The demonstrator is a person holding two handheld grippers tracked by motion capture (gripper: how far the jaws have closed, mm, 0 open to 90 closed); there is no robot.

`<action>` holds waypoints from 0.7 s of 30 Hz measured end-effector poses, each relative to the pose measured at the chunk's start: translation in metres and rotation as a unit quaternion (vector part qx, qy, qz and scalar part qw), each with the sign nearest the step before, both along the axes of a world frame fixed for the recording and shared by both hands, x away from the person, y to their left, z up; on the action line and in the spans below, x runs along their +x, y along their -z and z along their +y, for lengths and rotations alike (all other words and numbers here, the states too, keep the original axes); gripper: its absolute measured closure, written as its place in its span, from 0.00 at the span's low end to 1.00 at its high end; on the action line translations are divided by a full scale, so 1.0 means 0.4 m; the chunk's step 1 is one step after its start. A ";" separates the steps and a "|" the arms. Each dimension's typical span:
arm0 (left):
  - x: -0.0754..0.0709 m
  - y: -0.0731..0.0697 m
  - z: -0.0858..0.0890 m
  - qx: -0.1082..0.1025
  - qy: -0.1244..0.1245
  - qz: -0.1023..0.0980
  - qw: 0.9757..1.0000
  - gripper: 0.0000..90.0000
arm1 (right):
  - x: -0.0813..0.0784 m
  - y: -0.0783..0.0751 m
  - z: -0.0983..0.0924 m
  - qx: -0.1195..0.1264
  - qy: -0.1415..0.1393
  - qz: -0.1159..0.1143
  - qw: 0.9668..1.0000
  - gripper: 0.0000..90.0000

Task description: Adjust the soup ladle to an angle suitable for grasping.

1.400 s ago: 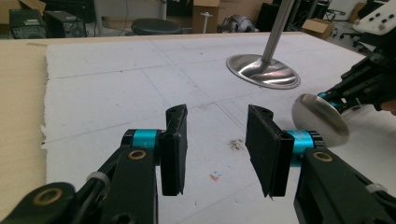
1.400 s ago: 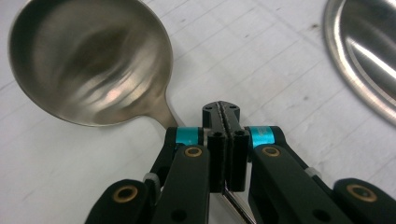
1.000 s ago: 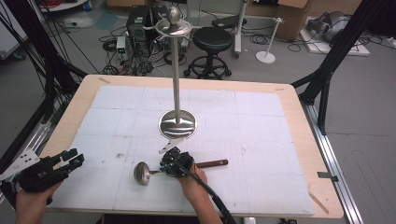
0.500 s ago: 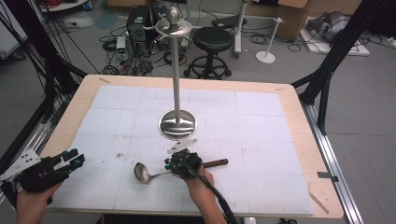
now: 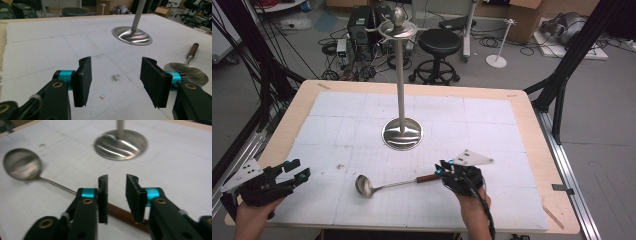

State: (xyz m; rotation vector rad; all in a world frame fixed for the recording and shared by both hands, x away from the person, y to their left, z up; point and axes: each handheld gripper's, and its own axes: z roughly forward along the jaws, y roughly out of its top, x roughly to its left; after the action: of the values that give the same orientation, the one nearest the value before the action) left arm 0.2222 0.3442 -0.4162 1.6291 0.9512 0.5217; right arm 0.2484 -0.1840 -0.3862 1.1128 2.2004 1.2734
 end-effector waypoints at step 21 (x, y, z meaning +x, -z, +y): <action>-0.016 -0.019 -0.064 -0.031 0.038 -0.029 0.998 0.24 | -0.159 0.025 -0.282 0.011 0.145 -0.077 0.986 0.19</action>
State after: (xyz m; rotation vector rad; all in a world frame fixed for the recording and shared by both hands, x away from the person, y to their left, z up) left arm 0.2157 0.3186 -0.4087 1.5797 0.8518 0.4806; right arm 0.1848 -0.2969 -0.3963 1.2444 1.8384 1.2152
